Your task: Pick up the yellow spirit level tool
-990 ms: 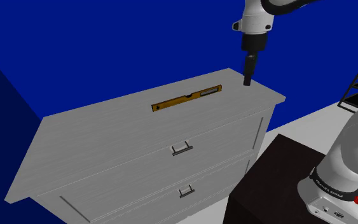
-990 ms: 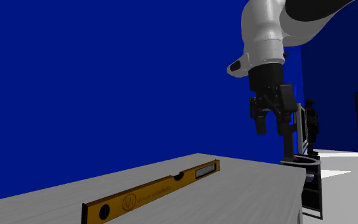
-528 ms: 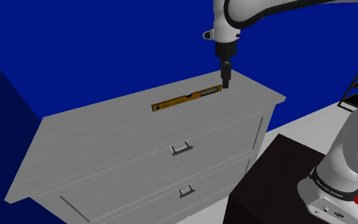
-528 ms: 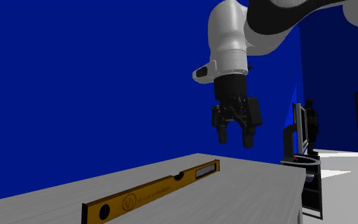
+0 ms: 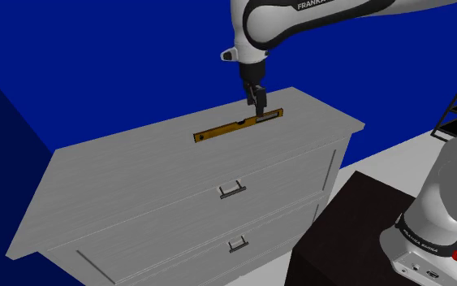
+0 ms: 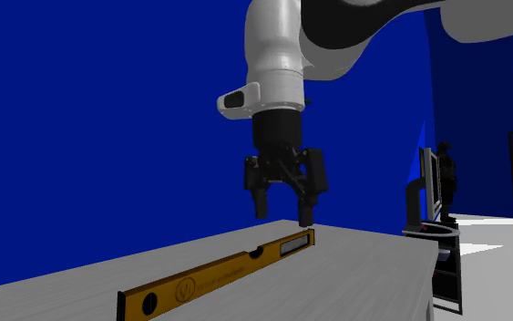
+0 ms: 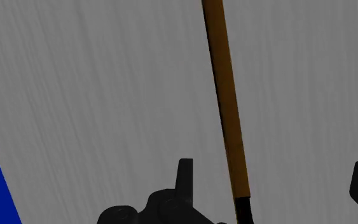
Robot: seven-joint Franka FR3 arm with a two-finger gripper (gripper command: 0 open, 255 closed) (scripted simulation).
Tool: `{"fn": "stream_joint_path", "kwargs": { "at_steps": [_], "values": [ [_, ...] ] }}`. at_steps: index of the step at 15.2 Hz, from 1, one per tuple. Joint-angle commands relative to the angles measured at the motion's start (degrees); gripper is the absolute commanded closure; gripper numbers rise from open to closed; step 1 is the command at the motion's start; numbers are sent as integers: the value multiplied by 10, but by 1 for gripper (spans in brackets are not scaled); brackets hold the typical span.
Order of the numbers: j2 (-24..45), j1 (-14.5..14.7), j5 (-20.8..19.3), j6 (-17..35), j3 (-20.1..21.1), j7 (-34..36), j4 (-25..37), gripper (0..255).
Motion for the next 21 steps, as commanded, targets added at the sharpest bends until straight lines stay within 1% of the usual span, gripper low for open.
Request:
{"fn": "stream_joint_path", "kwargs": {
  "at_steps": [1,3,10,13,14,21],
  "values": [
    [41,12,-7,8,11,-30,34,0],
    [74,22,-16,10,21,-59,67,0],
    [79,21,-17,63,21,-56,19,0],
    [80,21,-17,67,21,-55,15,0],
    [79,22,-17,67,21,-55,15,255],
    [79,21,-17,66,21,-57,16,255]
  ]
}}
